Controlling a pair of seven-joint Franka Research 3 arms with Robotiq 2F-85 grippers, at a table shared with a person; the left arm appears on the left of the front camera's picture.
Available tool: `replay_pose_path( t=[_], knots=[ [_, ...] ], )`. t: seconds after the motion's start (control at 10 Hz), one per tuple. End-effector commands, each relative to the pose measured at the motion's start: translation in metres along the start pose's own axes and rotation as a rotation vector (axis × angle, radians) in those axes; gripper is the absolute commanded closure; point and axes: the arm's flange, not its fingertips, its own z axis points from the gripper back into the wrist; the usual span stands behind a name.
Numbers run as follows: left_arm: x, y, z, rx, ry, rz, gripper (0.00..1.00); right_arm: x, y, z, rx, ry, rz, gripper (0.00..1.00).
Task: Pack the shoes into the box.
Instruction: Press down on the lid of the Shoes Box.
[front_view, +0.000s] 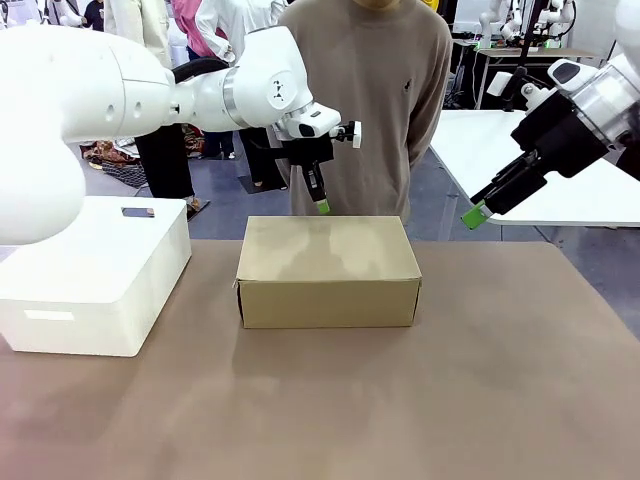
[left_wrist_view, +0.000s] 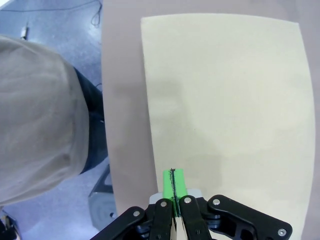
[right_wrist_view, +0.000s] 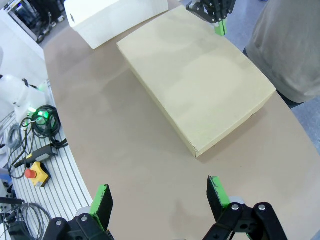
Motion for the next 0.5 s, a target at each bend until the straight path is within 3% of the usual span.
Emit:
replay_pose_path(
  t=[0.0, 0.4],
  knots=[
    [0.002, 0.006, -0.004, -0.033, -0.002, 0.003, 1.00, 0.000, 0.001, -0.001, -0.015, 0.009, -0.009, 0.00],
    [-0.007, 0.001, -0.027, -0.063, 0.016, 0.012, 1.00, 0.000, 0.001, -0.001, -0.015, 0.009, -0.009, 0.00]
  ],
)
